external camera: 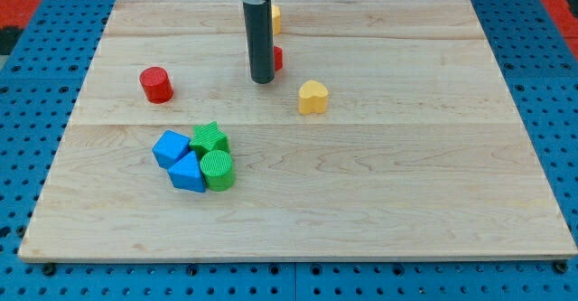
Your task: Separate green star from the green circle
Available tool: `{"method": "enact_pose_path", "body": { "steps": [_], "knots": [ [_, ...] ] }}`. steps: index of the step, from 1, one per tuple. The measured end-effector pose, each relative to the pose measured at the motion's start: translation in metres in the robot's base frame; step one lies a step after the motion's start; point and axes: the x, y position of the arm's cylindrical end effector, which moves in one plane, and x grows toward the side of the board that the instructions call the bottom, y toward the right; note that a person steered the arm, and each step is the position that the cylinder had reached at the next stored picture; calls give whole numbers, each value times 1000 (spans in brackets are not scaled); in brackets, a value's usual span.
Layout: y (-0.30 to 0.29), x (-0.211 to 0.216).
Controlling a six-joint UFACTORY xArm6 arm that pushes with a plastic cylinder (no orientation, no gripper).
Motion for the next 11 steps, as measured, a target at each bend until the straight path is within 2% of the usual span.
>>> {"method": "enact_pose_path", "body": {
  "steps": [2,3,4,5,6,7,8,10,11],
  "knots": [
    [0,4],
    [-42,26],
    [-45,74],
    [30,138],
    [0,180],
    [-50,154],
    [-74,129],
    [-52,74],
    [-79,73]
  ]
}}
